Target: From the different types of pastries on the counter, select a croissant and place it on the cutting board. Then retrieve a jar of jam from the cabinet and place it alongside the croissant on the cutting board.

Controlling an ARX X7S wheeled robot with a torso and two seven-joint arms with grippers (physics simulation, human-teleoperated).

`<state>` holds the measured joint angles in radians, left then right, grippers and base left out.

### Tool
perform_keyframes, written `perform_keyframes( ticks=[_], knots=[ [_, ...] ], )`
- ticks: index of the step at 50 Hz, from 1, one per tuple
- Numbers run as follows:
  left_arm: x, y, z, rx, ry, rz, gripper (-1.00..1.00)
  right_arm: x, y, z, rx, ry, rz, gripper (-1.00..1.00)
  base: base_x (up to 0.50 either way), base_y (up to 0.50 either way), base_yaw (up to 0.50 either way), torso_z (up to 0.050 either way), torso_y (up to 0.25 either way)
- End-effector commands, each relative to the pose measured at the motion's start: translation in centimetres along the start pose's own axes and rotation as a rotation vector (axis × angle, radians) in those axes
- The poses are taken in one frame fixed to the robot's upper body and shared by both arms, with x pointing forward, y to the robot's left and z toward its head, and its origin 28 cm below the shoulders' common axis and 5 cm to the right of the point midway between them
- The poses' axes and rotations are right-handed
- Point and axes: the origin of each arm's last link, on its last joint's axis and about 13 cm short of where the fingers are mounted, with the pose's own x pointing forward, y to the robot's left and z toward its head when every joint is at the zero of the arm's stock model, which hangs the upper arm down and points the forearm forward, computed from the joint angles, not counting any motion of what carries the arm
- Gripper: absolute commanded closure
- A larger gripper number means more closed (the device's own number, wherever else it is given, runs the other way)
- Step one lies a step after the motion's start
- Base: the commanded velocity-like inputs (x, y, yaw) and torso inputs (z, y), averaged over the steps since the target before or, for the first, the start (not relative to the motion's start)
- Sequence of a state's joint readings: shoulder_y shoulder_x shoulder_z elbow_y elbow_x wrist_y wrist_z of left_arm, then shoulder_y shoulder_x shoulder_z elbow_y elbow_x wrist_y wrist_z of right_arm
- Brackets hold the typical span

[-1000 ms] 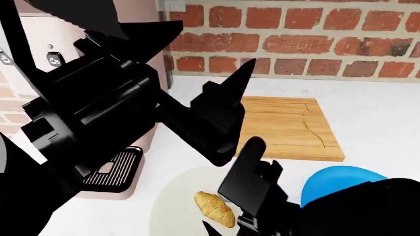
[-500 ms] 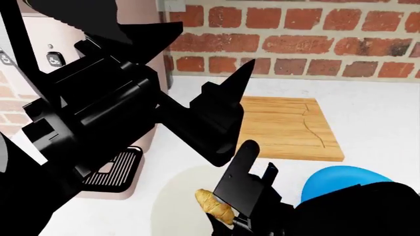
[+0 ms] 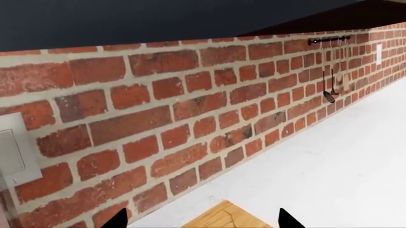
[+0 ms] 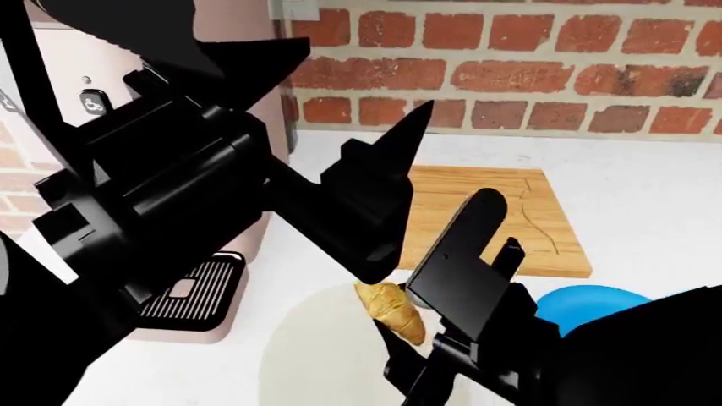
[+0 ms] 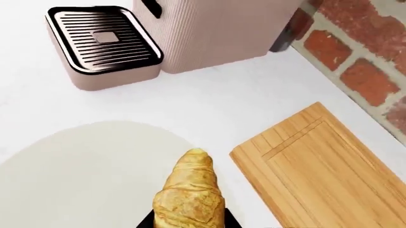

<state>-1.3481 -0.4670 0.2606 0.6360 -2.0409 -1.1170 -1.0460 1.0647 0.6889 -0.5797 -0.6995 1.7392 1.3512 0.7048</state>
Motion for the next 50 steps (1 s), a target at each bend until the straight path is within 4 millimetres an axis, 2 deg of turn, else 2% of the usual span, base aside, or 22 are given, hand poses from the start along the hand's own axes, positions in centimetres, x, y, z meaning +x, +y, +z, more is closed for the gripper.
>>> perform_keyframes(
  ticks=[1, 12, 27, 32, 38, 50],
  knots=[
    [0.0, 0.0, -0.2, -0.002, 0.002, -0.002, -1.0, -2.0, -2.2, 1.4, 0.04, -0.046, -0.205, 1.0, 0.0, 0.0, 0.0, 0.0, 0.0],
    [0.1, -0.2, -0.6, -0.013, 0.004, -0.007, -1.0, -2.1, -5.5, 1.5, 0.112, -0.05, -0.474, 1.0, 0.0, 0.0, 0.0, 0.0, 0.0],
    [0.1, -0.2, -0.6, -0.013, 0.003, -0.009, -1.0, -2.0, -5.7, 1.3, 0.114, -0.056, -0.499, 1.0, 0.0, 0.0, 0.0, 0.0, 0.0],
    [0.0, -0.2, -1.2, -0.026, 0.006, -0.009, -1.0, -0.4, -8.2, 1.3, 0.135, -0.009, -0.553, 1.0, 0.0, 0.0, 0.0, 0.0, 0.0],
    [0.1, -0.2, -1.2, -0.031, 0.003, -0.012, -1.0, 1.7, -11.2, 2.4, 0.159, 0.026, -0.567, 1.0, 0.0, 0.0, 0.0, 0.0, 0.0],
    [-0.1, -0.4, -0.9, -0.024, -0.002, -0.021, -1.0, 4.2, -14.3, 4.6, 0.184, 0.15, -0.457, 1.0, 0.0, 0.0, 0.0, 0.0, 0.0]
  ],
)
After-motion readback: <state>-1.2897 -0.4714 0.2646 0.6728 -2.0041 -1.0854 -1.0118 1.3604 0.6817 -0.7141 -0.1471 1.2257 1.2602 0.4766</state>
